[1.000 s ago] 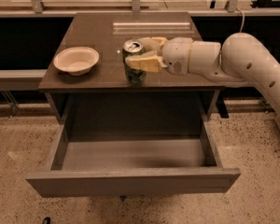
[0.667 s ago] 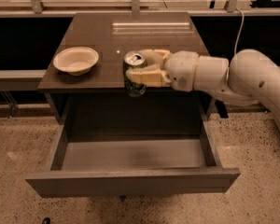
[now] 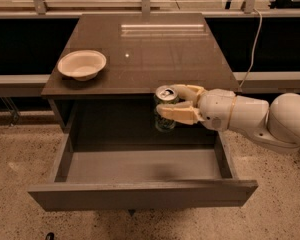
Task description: Place green can into top drawer
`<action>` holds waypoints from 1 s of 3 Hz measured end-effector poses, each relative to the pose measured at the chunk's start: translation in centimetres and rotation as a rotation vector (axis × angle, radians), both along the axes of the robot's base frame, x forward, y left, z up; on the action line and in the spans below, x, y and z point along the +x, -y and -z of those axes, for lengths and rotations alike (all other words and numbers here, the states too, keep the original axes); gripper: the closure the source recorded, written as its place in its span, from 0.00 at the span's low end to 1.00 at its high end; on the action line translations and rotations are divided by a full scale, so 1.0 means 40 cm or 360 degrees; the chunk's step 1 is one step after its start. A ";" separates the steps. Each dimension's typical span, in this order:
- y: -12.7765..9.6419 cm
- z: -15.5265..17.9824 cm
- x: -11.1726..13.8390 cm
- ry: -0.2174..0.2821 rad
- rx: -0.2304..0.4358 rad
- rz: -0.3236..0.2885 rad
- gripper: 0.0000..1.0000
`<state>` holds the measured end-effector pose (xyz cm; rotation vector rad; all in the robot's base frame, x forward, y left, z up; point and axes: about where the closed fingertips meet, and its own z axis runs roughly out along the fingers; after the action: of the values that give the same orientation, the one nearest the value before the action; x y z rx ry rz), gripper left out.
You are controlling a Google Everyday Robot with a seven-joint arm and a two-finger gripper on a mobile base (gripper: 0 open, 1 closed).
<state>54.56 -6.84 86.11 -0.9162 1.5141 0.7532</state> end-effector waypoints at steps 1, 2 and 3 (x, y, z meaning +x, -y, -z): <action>0.056 0.064 0.026 0.0004 -0.0138 0.0028 1.00; 0.095 0.155 0.077 0.0001 -0.0183 0.0001 1.00; 0.103 0.215 0.099 -0.0013 -0.0075 -0.0043 1.00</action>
Offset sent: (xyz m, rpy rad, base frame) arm 0.0488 -0.0553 -0.0960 -0.1504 0.0102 0.0001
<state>58.52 -10.98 77.50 -0.9714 1.5350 0.7438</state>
